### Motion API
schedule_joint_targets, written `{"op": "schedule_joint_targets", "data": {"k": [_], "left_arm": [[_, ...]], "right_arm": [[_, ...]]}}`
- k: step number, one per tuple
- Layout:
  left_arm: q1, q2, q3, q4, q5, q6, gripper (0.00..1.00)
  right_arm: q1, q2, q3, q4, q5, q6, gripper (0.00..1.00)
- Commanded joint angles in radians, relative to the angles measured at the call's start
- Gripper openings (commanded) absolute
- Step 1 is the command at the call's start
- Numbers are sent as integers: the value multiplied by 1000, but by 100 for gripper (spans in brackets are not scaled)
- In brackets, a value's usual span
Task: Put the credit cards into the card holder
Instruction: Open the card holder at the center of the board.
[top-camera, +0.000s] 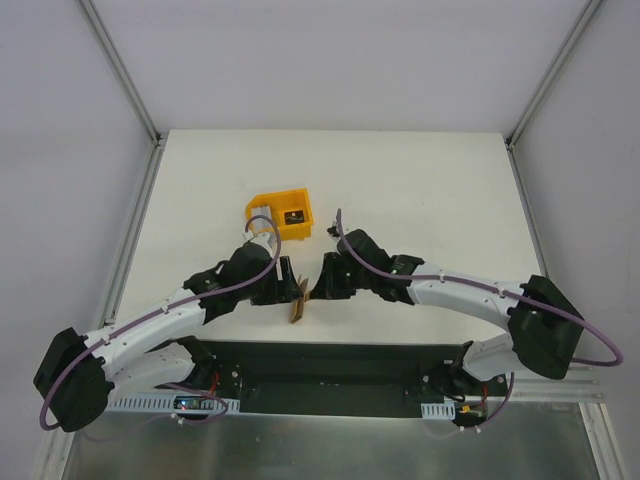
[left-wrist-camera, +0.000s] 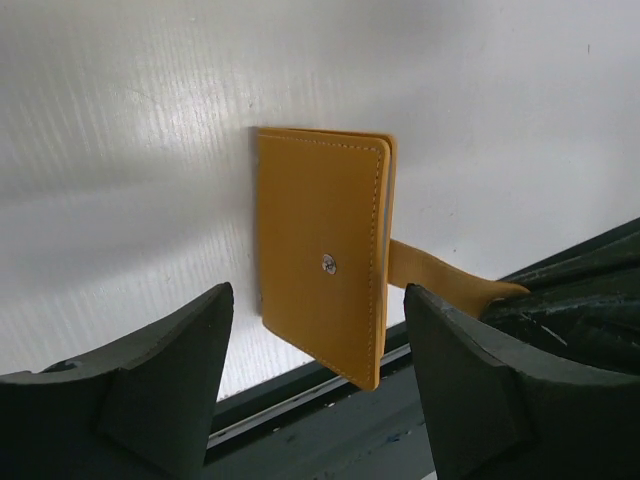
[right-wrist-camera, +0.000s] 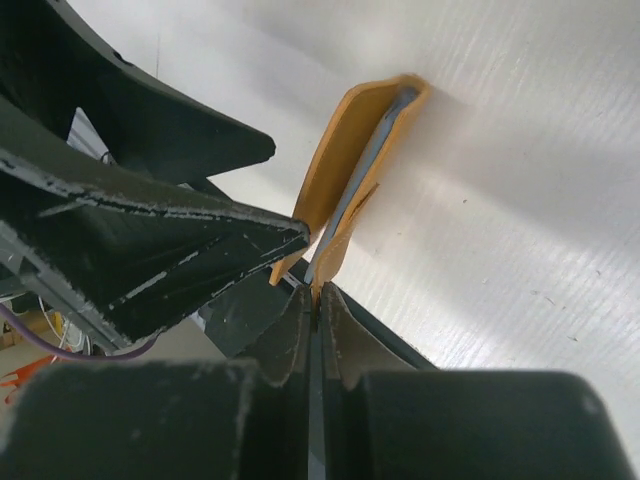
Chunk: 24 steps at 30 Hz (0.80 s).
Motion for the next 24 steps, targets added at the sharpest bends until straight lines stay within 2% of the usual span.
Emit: {"op": "schedule_joint_targets", "data": {"k": [1,8,13,17,24], "left_arm": [[-13,6,-21,8,4,28,66],[-13,-15,-41,14,-36,19,45],[-13,-20,-27,15,-33,23,55],[-13,-23,-13,15,-22,31,59],[-13,6,3,15,-1,52,57]], "right_arm": [[-8,36,25,30,-28,-15,1],[-16,87,54,57,-77,-20,0],[-17,94,76,44,-98,-21,1],[-19,77,77,52,-100,-15,1],[-17,59,82,58,-94,-6,1]]}}
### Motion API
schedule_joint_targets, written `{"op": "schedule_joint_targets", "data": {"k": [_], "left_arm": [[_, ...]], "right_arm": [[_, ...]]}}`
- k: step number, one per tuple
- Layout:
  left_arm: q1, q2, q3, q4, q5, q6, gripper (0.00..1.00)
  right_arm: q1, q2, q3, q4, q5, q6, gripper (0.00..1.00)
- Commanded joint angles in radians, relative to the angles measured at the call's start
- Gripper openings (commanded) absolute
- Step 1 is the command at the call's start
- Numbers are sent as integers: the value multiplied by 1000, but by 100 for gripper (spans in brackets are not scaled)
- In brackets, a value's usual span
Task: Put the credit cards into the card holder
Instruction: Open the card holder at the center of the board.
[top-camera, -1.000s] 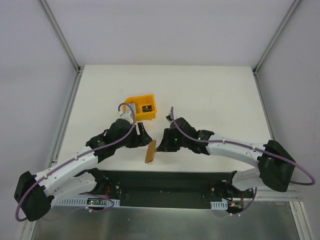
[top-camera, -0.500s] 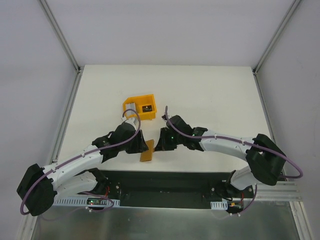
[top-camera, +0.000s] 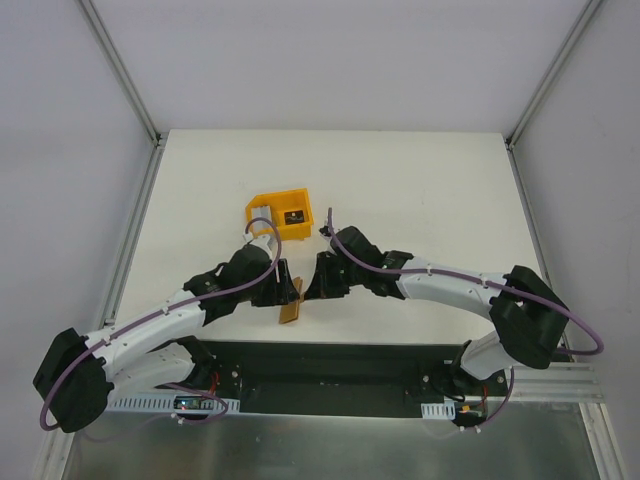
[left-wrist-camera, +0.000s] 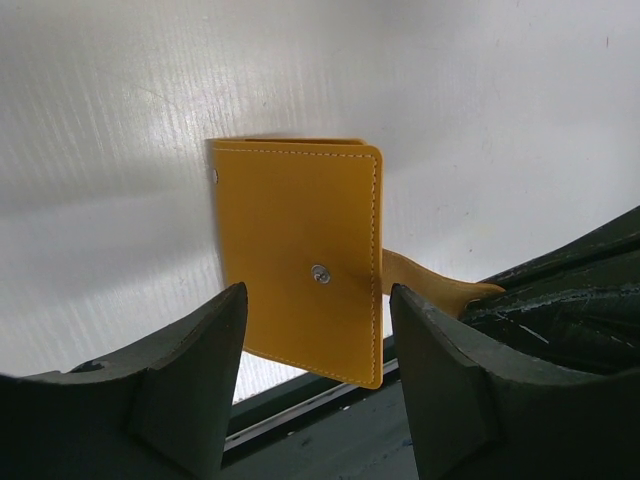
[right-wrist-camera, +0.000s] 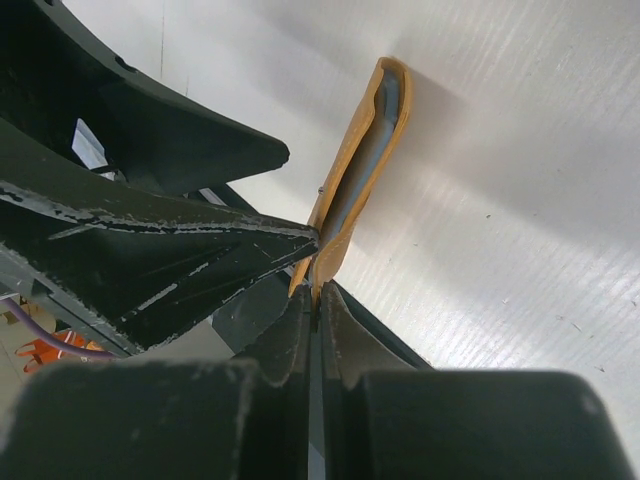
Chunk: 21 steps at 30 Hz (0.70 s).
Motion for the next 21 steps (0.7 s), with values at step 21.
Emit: {"op": "schedule_joint_targets", "data": {"k": [21], "left_arm": [[-7,25,78,5,-11,42,32]], "right_arm": [[-2,-67,72,-39,-2,-24,1]]}}
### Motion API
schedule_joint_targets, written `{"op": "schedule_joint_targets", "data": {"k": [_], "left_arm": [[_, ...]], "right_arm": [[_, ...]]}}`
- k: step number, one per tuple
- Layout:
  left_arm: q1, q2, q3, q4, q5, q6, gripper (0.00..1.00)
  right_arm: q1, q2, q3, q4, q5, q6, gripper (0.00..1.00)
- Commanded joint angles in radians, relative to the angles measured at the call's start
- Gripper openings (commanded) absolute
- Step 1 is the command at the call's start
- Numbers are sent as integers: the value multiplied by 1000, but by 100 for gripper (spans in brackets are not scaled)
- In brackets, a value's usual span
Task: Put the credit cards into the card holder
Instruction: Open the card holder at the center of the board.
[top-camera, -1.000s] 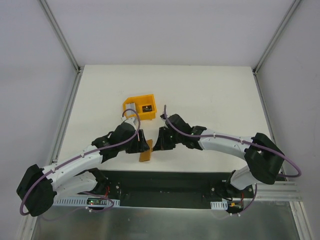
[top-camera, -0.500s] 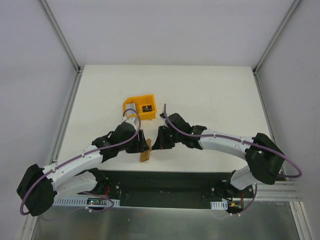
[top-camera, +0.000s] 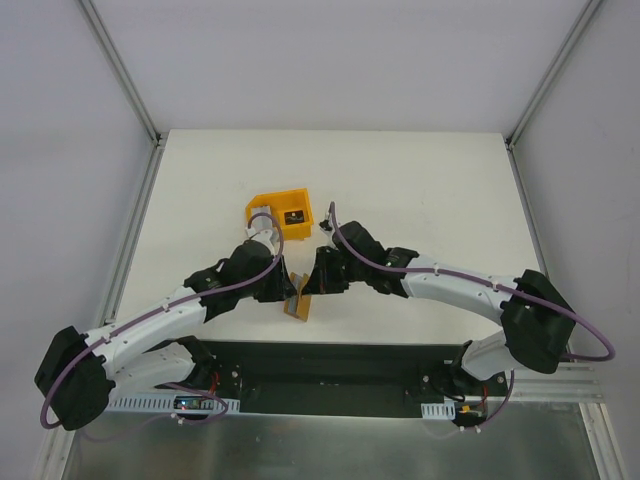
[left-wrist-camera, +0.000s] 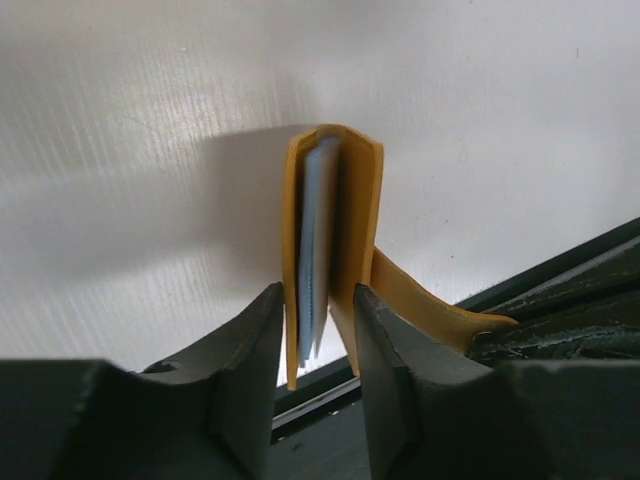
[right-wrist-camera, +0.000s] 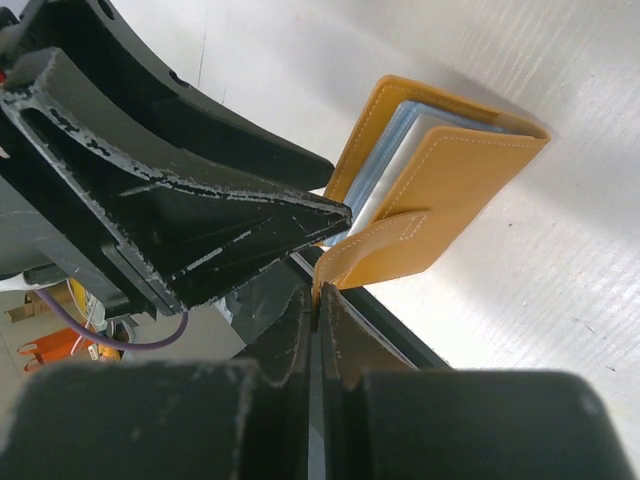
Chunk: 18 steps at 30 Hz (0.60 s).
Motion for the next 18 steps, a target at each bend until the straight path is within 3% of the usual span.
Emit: {"op": "schedule_joint_targets", "data": {"k": [1,8,14,18], "left_arm": [[-9,6,38,4,-20,22,29],[-9,17,21,6,-29,11,30],[-9,37,26,23,0,13,15],[-9,40,6,58,29,7,11]], "right_arm": [[-2,-29,34,-16,0,-16,1],[-8,-32,19,-21,9,-16,1],[-8,-29,-12,-22,14,-13,1],[-10,-25,-32,-16,10,-7,1]]}}
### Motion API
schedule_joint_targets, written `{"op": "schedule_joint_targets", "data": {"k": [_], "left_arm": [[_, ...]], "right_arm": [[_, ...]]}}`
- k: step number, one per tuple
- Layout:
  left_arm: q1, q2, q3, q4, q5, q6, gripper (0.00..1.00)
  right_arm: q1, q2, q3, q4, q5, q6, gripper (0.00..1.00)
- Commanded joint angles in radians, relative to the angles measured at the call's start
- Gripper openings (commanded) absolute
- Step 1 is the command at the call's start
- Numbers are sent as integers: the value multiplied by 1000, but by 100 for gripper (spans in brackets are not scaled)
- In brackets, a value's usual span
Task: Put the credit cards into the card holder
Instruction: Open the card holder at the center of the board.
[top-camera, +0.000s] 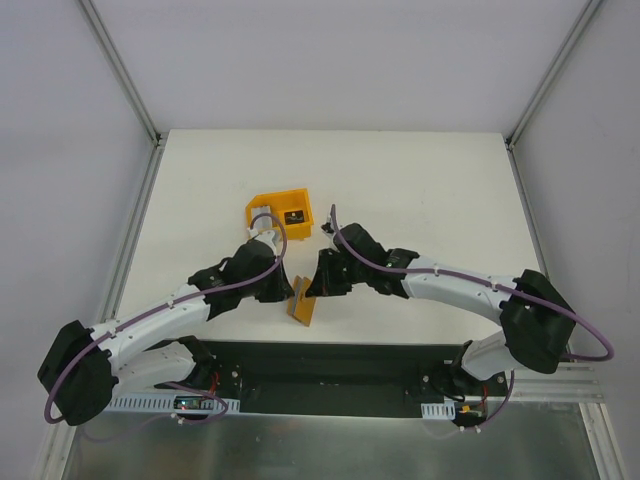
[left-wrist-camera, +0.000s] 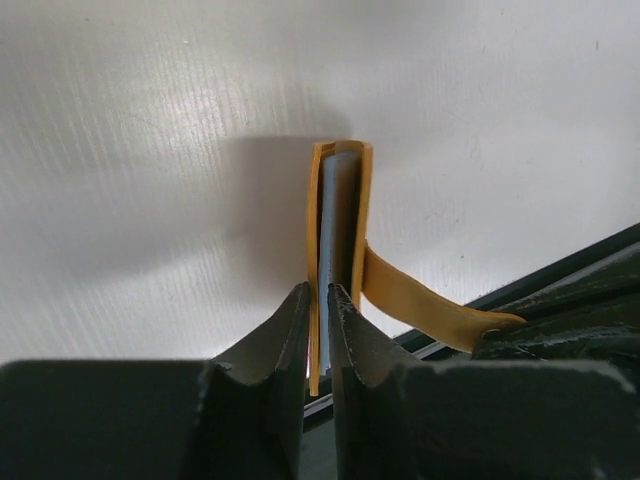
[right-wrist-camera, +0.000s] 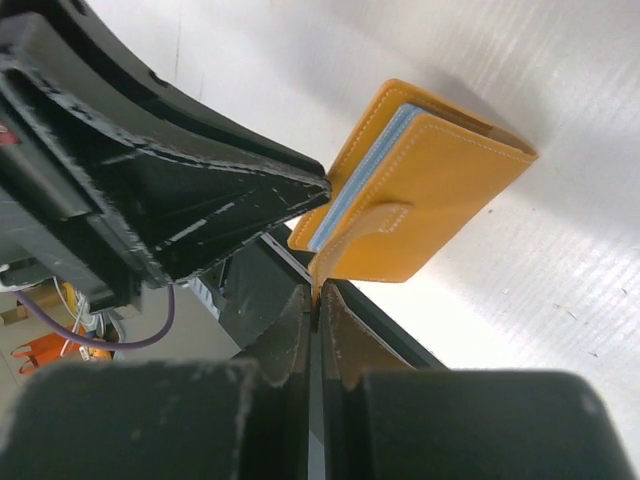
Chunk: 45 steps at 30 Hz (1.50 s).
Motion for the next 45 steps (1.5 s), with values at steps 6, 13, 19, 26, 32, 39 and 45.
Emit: {"op": "schedule_joint_targets", "data": {"k": [6,13,19,26,32,39,45], "left_arm": [[-9,13,-23,126,84,-19,0],[-7,-22,-55,110,29,-71,25],[-9,-104,-178,93,8,-178,37],[-10,-200,-284,93,30,-244,42],[-128,-194,-288,98,-4,-330,41],[-188,-188,-273,98,-68,-363,42],[-190,-165,-230,98,-84,-341,42]], "right_arm": [[-5,-29,-40,13,9,7,1],[-15,-46,-51,-16,20,-9,1],[-9,-97,-64,-106,-60,-67,1],[84,-124,-130,-174,-48,-53,1],[100,-172,-233,-108,9,51,1],[86,-132,-183,-73,18,27,19],[80,-169,-132,-165,45,-93,47]]}}
